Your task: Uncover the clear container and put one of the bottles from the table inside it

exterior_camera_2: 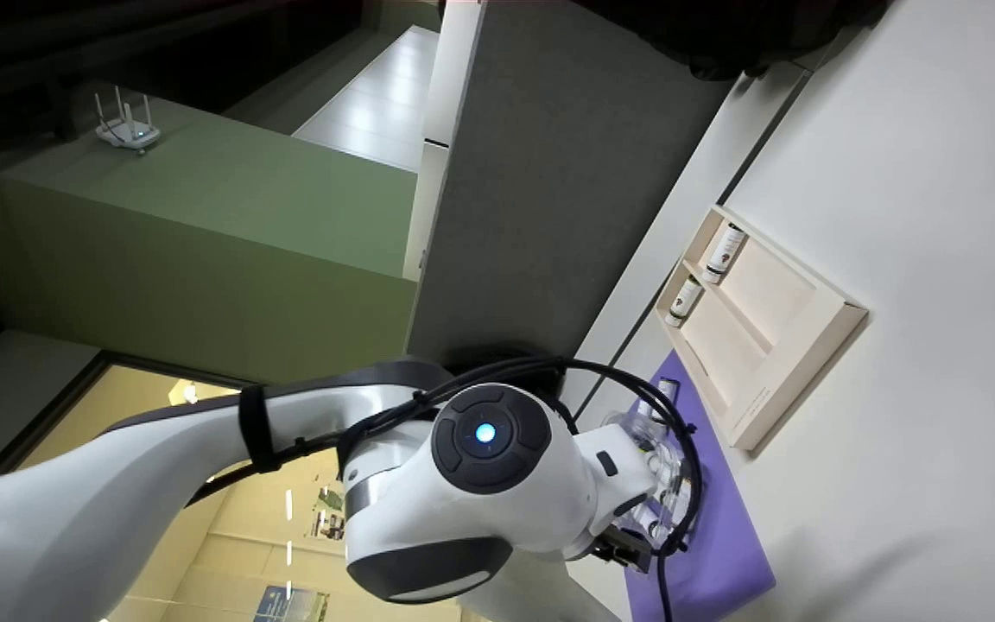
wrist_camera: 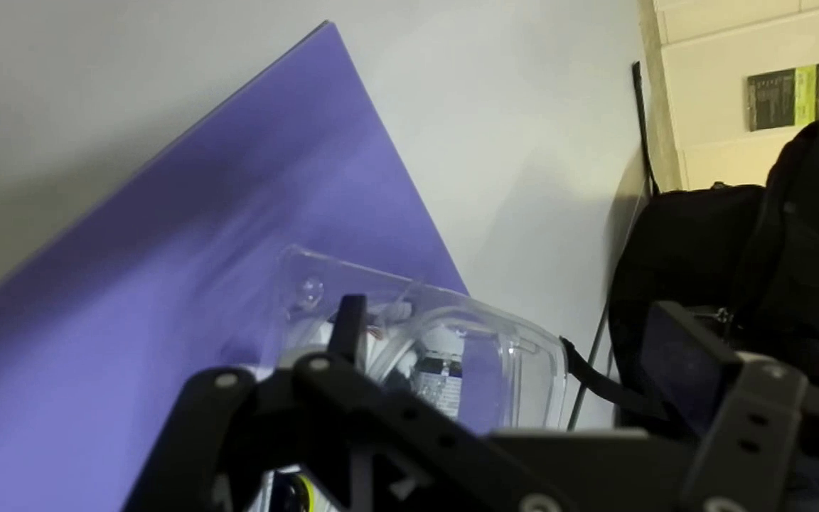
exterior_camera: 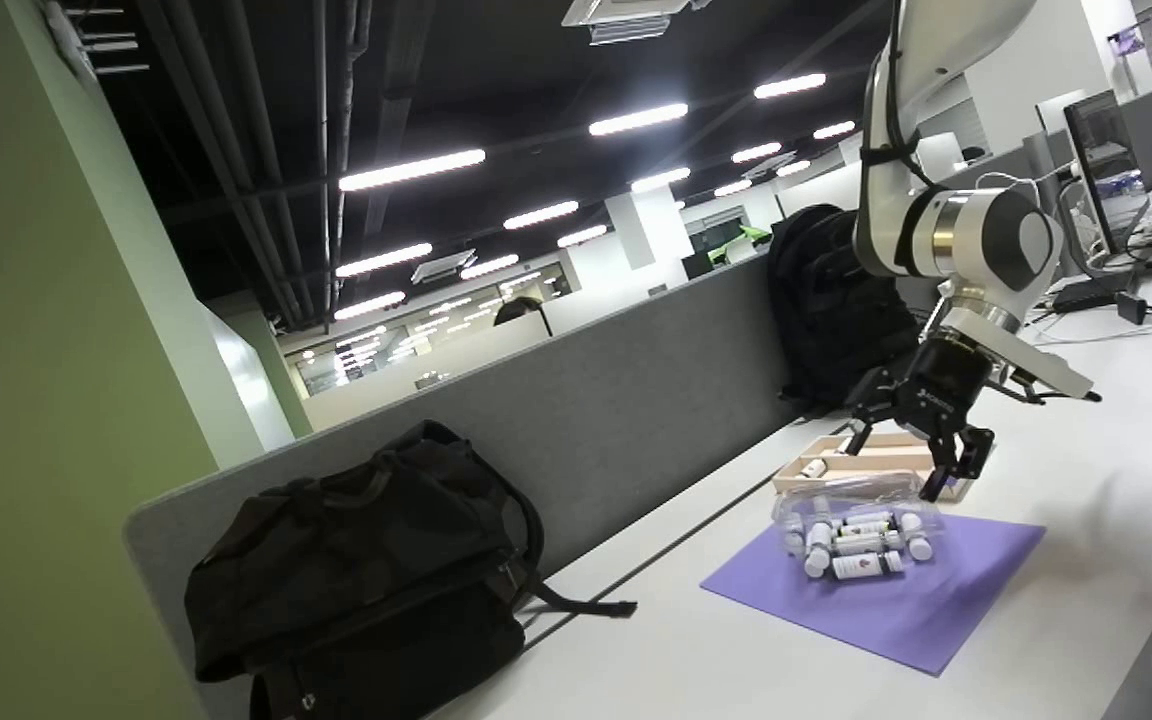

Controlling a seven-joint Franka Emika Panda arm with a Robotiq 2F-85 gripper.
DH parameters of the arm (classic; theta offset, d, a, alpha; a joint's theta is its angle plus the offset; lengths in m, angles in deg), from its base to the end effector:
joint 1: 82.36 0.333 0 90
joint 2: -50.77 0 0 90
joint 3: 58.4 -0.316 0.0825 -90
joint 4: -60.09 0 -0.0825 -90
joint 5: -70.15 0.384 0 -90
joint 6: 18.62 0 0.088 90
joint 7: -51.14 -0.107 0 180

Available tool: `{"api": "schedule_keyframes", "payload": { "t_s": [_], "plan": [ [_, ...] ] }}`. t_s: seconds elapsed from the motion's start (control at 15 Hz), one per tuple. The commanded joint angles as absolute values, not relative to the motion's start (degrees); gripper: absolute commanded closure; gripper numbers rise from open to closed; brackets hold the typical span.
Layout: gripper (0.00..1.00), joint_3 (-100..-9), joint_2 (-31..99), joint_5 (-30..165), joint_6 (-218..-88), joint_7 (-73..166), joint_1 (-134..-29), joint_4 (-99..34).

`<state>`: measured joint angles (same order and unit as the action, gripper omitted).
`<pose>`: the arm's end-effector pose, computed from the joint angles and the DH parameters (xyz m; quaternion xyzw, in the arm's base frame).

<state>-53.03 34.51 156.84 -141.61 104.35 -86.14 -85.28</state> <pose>0.4073 -0.0267 0.1482 -0.8466 0.2451 -0.0125 0.4723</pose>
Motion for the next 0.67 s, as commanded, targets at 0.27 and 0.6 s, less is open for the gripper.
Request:
{"api": "schedule_keyframes", "payload": {
  "t_s": [0.27,0.6],
  "plan": [
    [0.00,-51.9,43.9,161.3,-142.7,110.7,-86.4,-92.5],
    [0.00,-50.8,48.1,162.3,-142.8,113.3,-87.5,-95.6]
  ]
}}
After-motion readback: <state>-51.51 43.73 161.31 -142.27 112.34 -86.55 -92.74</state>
